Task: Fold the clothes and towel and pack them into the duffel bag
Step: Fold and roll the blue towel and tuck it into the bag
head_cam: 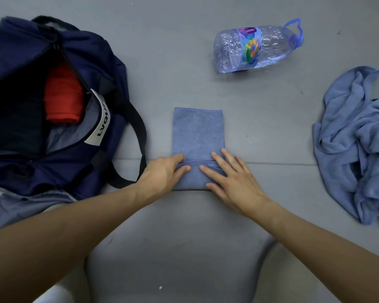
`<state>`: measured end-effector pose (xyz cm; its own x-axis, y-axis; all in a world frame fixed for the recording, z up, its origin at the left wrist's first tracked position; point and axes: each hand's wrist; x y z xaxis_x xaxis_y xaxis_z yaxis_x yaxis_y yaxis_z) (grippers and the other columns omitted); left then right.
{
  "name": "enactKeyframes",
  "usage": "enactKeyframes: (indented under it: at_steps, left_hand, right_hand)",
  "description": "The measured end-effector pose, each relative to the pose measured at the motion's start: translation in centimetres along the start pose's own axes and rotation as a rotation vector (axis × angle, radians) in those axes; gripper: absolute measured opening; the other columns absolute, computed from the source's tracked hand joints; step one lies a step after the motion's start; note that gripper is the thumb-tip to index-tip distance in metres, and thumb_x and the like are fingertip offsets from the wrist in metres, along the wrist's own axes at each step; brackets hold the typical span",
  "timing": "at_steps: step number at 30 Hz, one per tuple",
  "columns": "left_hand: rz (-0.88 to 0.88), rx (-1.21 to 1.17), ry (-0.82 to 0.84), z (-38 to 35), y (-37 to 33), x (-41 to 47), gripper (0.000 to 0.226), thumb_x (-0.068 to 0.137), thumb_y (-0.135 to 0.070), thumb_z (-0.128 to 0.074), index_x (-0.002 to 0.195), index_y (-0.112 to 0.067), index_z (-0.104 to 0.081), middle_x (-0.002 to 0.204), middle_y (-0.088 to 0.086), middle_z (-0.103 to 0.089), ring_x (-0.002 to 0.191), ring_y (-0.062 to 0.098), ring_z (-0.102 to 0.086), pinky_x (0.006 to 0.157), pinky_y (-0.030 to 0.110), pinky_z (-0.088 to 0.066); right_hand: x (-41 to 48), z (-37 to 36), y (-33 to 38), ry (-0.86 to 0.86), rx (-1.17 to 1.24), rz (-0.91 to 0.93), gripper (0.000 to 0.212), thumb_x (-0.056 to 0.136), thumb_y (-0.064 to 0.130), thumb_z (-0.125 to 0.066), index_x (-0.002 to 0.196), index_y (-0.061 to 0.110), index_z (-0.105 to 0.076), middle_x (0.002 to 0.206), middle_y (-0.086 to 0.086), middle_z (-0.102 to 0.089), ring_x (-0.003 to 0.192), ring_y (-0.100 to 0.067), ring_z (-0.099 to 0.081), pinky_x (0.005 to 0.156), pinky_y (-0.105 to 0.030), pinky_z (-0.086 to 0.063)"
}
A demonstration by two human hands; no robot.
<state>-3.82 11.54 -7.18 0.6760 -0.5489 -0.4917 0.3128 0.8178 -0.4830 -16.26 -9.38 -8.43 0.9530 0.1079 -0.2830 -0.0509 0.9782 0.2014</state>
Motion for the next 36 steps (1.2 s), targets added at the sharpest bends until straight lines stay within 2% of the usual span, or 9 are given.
enactKeyframes:
  at_steps: [4, 10, 14, 18, 22, 25, 28, 31, 36]
  left_hand:
    - [-0.007, 0.049, -0.009, 0.4, -0.5, -0.3, 0.028, 0.100, -0.050, -0.047, 0.104, -0.023, -0.055, 0.087, 0.003, -0.068, 0.080, 0.026, -0.062, 0.073, 0.042, -0.052]
    - [-0.254, 0.229, -0.239, 0.3, 0.2, -0.8, 0.027, 0.095, -0.035, -0.059, 0.119, -0.026, -0.054, 0.115, -0.004, -0.059, 0.092, 0.026, -0.061, 0.071, 0.040, -0.053]
    - [-0.562, 0.430, -0.417, 0.4, 1.1, -0.7, 0.029, 0.085, -0.009, -0.067, 0.113, -0.019, -0.064, 0.115, 0.001, -0.059, 0.098, 0.026, -0.055, 0.079, 0.036, -0.041]
    - [-0.698, 0.458, -0.374, -0.4, 1.2, -1.6, 0.025, 0.091, -0.020, -0.065, 0.116, -0.017, -0.065, 0.115, 0.002, -0.062, 0.101, 0.025, -0.057, 0.085, 0.035, -0.043]
    - [-0.605, 0.488, -0.264, -1.1, 2.3, -1.9, 0.061, 0.088, -0.051, -0.067, 0.136, -0.016, -0.058, 0.134, 0.005, -0.058, 0.126, 0.027, -0.053, 0.105, 0.038, -0.037]
    - [-0.527, 0.486, -0.175, -1.2, 3.1, -2.1, 0.076, 0.083, -0.052, -0.071, 0.147, -0.017, -0.049, 0.147, 0.007, -0.052, 0.136, 0.029, -0.047, 0.111, 0.043, -0.039]
    - [-0.486, 0.420, -0.175, -1.1, 3.2, -2.0, 0.059, 0.090, -0.040, -0.059, 0.145, -0.019, -0.051, 0.147, 0.005, -0.053, 0.135, 0.027, -0.049, 0.110, 0.043, -0.043]
    - [-0.424, 0.244, -0.216, -0.5, 2.2, -1.6, 0.045, 0.088, -0.027, -0.052, 0.131, -0.019, -0.062, 0.132, -0.001, -0.065, 0.125, 0.022, -0.057, 0.104, 0.040, -0.048]
    - [-0.266, 0.077, -0.221, 0.8, 0.8, -1.3, 0.019, 0.091, -0.031, -0.050, 0.108, -0.026, -0.053, 0.089, -0.005, -0.064, 0.082, 0.017, -0.058, 0.071, 0.038, -0.050]
  right_hand:
    - [-0.3, -0.2, -0.7, 0.058, 0.000, -0.087, 0.069, 0.096, 0.067, -0.017, 0.158, 0.036, -0.022, 0.167, -0.001, -0.015, 0.154, -0.029, -0.009, 0.122, -0.053, -0.019]
    - [0.0, 0.3, -0.2, -0.080, -0.131, 0.030, 0.066, 0.099, 0.052, -0.040, 0.157, 0.024, -0.029, 0.167, -0.007, -0.015, 0.154, -0.031, -0.013, 0.116, -0.059, -0.027]
    - [0.1, 0.3, 0.8, -0.200, -0.174, 0.200, 0.059, 0.097, 0.038, -0.055, 0.150, 0.015, -0.043, 0.161, -0.012, -0.032, 0.151, -0.032, -0.023, 0.118, -0.056, -0.026]
    - [0.2, -0.7, 0.5, -0.088, -0.157, 0.148, 0.084, 0.083, 0.054, -0.070, 0.151, 0.013, -0.042, 0.155, -0.009, -0.044, 0.146, -0.028, -0.036, 0.119, -0.048, -0.022]
    - [0.4, -0.7, -0.2, -0.079, -0.115, 0.149, 0.083, 0.083, 0.051, -0.071, 0.152, 0.016, -0.041, 0.155, -0.006, -0.044, 0.143, -0.025, -0.042, 0.118, -0.046, -0.030]
    - [0.4, -0.6, -0.2, -0.082, -0.074, 0.146, 0.077, 0.086, 0.047, -0.068, 0.152, 0.017, -0.040, 0.155, -0.005, -0.044, 0.143, -0.025, -0.042, 0.117, -0.047, -0.030]
    - [0.5, -0.1, 0.3, -0.107, -0.001, 0.109, 0.059, 0.093, 0.043, -0.048, 0.147, 0.018, -0.049, 0.149, -0.003, -0.051, 0.138, -0.024, -0.049, 0.115, -0.046, -0.030]
    - [0.7, 0.7, 0.8, -0.095, 0.145, 0.028, 0.057, 0.093, 0.045, -0.038, 0.141, 0.020, -0.055, 0.144, 0.002, -0.057, 0.136, -0.018, -0.051, 0.118, -0.042, -0.025]
    - [0.8, 1.7, 0.4, -0.066, 0.308, -0.023, 0.056, 0.090, 0.044, -0.058, 0.141, 0.025, -0.048, 0.137, 0.009, -0.059, 0.128, -0.013, -0.053, 0.121, -0.034, -0.020]
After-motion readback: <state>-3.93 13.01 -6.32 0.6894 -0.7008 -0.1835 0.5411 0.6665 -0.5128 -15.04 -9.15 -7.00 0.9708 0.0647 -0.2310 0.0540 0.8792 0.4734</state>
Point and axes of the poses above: each hand's wrist, its own x-axis towards the middle knuckle, its own z-axis out of the back of the hand, y = z × x
